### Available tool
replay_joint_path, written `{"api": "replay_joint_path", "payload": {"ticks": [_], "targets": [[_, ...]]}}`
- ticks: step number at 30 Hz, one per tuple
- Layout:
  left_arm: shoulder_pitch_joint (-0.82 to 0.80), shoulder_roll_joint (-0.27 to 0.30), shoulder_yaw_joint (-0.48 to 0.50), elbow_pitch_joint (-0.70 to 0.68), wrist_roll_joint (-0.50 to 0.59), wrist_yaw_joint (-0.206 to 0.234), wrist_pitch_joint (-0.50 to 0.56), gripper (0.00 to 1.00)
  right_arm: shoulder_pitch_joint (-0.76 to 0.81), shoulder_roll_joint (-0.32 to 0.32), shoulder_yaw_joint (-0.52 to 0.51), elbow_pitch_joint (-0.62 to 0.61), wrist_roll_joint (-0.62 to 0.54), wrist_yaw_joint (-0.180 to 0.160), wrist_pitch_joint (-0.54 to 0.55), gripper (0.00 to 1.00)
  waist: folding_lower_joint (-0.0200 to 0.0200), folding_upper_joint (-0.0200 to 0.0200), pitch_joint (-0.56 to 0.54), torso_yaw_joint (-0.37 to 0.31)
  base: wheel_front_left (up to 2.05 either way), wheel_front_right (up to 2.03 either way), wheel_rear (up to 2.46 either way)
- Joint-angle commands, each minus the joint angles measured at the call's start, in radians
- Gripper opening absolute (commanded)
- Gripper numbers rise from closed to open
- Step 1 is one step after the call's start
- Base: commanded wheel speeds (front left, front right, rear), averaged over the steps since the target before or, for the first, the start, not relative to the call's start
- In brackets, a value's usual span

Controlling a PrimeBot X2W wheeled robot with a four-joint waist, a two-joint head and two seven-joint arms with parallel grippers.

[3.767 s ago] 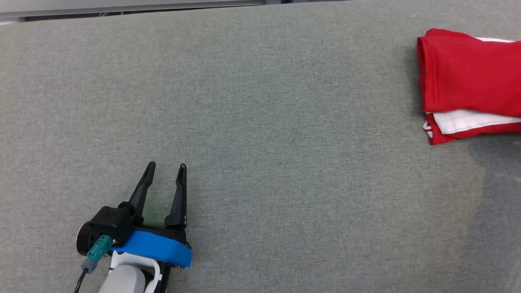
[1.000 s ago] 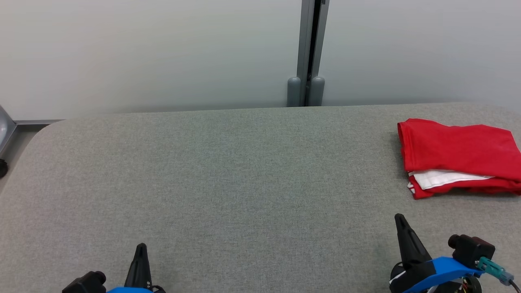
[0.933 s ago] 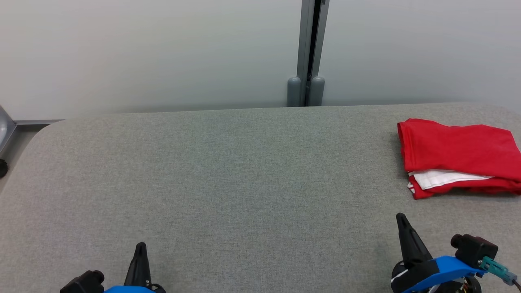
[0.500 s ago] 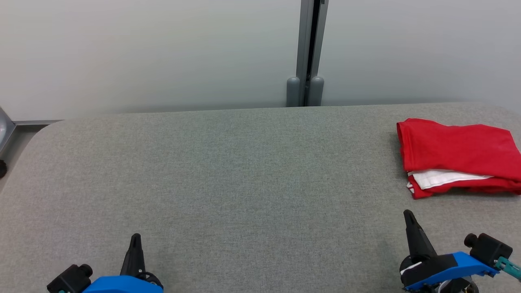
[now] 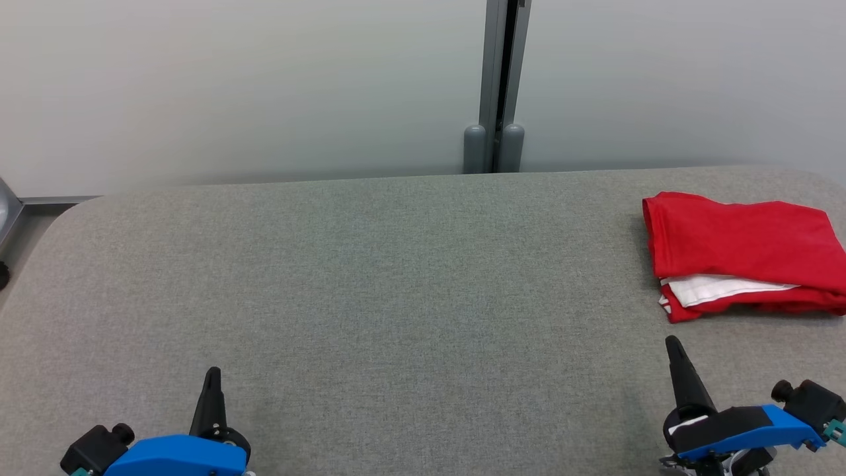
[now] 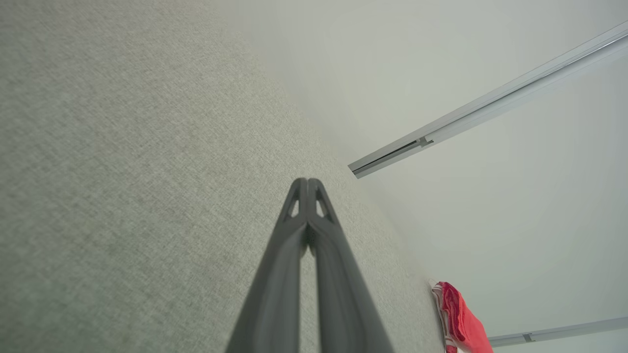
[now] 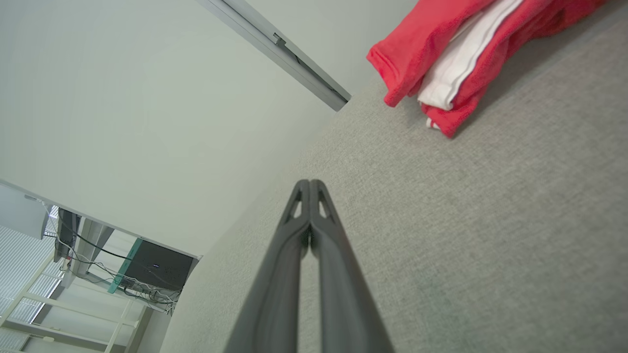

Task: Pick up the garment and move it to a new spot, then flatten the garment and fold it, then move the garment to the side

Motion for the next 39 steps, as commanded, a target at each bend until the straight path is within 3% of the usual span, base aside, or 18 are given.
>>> {"api": "replay_joint_path", "payload": {"ticks": [1,39], "targets": [[-0.029,0.002,0.012,-0.016,-0.019,-0.007,0.006,0.00,-0.024,-0.001,-0.005,-0.017,0.023,0.000,0.007,0.00,0.0000,0.0000,0.000,0.000,0.00,0.00,0.00],[-0.076,-0.012,0.091,-0.042,-0.348,-0.045,0.106,0.00,-0.032,-0.002,-0.057,-0.062,0.412,0.000,0.105,0.00,0.0000,0.0000,0.000,-0.007,0.00,0.00,0.00]]}}
